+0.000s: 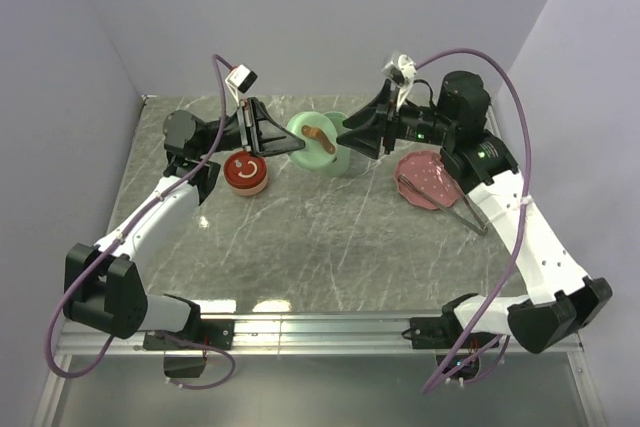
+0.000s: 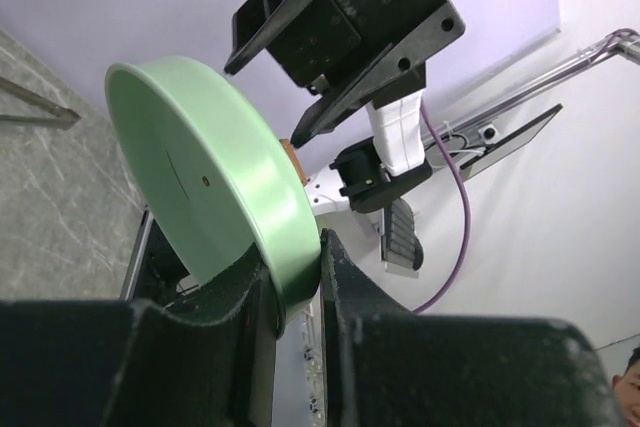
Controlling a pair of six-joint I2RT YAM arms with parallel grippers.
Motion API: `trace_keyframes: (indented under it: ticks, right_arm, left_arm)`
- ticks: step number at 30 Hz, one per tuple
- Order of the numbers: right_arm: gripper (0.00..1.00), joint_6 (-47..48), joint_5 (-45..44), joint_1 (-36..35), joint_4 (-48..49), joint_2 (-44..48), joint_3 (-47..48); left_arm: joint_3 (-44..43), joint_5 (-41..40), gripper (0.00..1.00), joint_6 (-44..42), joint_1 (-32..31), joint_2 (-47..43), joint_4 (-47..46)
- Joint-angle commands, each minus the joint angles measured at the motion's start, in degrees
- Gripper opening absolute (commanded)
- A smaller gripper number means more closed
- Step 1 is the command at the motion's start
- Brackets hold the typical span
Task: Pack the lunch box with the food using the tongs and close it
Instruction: Pass the lid of the lunch box from the left arm to the right
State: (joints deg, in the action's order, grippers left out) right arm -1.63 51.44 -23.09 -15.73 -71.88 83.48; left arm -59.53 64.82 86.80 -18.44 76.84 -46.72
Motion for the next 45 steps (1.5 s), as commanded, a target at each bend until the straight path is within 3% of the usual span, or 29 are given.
trace_keyframes:
  ticks: [1, 11, 25, 28, 31, 32, 34, 35, 36, 37, 38, 41, 43, 44, 45]
  right_arm:
    - [0.54, 2.8, 1.6, -1.8, 3.9, -1.7, 4.0]
    - [0.53, 9.4, -0.9, -7.5, 1.0, -5.6, 9.4]
    - [0.53, 15.8, -5.5, -10.0, 1.4, -6.6, 5.4]
    - [0.46, 15.5, -6.0, -10.4, 2.3, -7.0, 5.5]
    - [0.29, 15.3, -6.4, -10.8, 2.4, -7.5, 6.5]
    - [0.19, 15.2, -6.8, -10.9, 2.4, -7.6, 7.0]
    - [0.1, 14.6, -7.1, -10.9, 2.3, -7.7, 7.4]
    - [0.0, 14.3, -7.3, -10.8, 2.2, -7.7, 7.5]
    - [0.0, 13.5, -7.9, -10.9, 2.2, -7.6, 7.5]
    - [0.0, 13.1, -8.3, -10.8, 2.3, -7.6, 7.4]
    - [0.0, 12.3, -9.0, -10.7, 2.2, -7.6, 7.4]
    - [0.0, 11.6, -12.0, -10.0, 1.7, -7.7, 7.4]
    - [0.0, 11.2, -13.8, -9.1, 0.6, -7.8, 7.7]
    - [0.0, 11.2, -14.3, -8.8, 0.2, -7.9, 8.4]
    - [0.0, 11.4, -14.9, -8.7, -0.5, -8.1, 8.9]
  left_arm:
    - [-3.1, -0.5, 0.0, 4.8, 0.3, 0.2, -6.5]
    - [-3.7, -1.4, 0.0, 6.8, 0.9, 0.9, -6.8]
    - [-3.1, -1.4, 0.0, 9.7, 1.6, 0.7, -10.7]
    - [-3.2, -1.6, 0.0, 9.8, 1.6, 0.4, -10.6]
    - [-3.2, -1.7, 0.0, 9.8, 1.6, 0.4, -10.5]
    - [-3.1, -1.8, 0.0, 9.8, 1.6, 0.4, -10.3]
    - [-3.1, -1.8, 0.0, 9.1, 1.7, 0.3, -9.4]
    - [-3.1, -1.9, 0.0, 8.8, 1.8, 0.4, -8.9]
    - [-3.1, -1.9, 0.0, 7.8, 1.9, 0.2, -8.1]
    - [-3.0, -2.0, 0.04, 7.0, 2.2, 0.2, -6.3]
    - [-3.0, -1.9, 0.17, 5.9, 2.6, 0.2, -4.9]
    - [-2.9, -1.9, 0.45, 2.5, 3.9, 0.2, -0.4]
    - [-2.9, -1.9, 0.54, 0.4, 5.2, 0.4, 1.4]
    - [-3.0, -2.0, 0.7, -0.6, 5.9, 0.3, 4.0]
    - [-3.0, -2.2, 0.75, -3.2, 6.3, 0.2, 6.3]
